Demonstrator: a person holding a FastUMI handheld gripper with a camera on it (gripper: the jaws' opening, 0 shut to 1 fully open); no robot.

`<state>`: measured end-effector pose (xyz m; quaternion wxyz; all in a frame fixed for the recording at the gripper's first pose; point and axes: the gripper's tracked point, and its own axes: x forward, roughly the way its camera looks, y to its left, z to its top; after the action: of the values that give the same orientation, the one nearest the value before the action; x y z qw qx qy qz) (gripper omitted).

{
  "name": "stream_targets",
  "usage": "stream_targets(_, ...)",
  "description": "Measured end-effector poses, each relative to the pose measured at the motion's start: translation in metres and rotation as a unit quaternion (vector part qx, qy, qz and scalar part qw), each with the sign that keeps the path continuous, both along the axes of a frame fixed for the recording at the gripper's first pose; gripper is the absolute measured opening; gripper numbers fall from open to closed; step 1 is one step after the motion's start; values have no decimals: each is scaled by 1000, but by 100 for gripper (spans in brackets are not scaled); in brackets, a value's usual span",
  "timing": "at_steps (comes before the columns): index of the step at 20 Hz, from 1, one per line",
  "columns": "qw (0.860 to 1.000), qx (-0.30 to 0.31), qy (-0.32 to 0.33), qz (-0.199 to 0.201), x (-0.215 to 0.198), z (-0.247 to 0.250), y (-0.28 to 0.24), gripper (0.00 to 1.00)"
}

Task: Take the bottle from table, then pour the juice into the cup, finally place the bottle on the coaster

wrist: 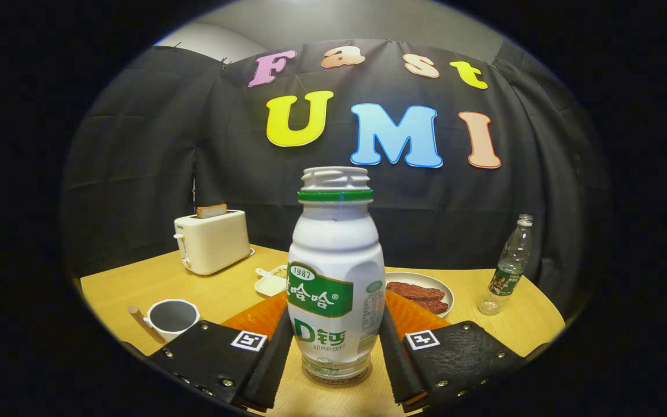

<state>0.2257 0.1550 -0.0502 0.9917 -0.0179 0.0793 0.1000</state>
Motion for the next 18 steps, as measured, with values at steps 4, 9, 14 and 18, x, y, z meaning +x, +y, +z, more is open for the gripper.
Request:
stream_targets(4,1000,18,12,4,7,-16,1,72)
stream_targets(9,999,28,19,8,13,-31,2,73)
stream_targets(14,1000,6,24,8,19,-43,1,72)
stream_targets(18,999,8,31,6,22,-52,0,73)
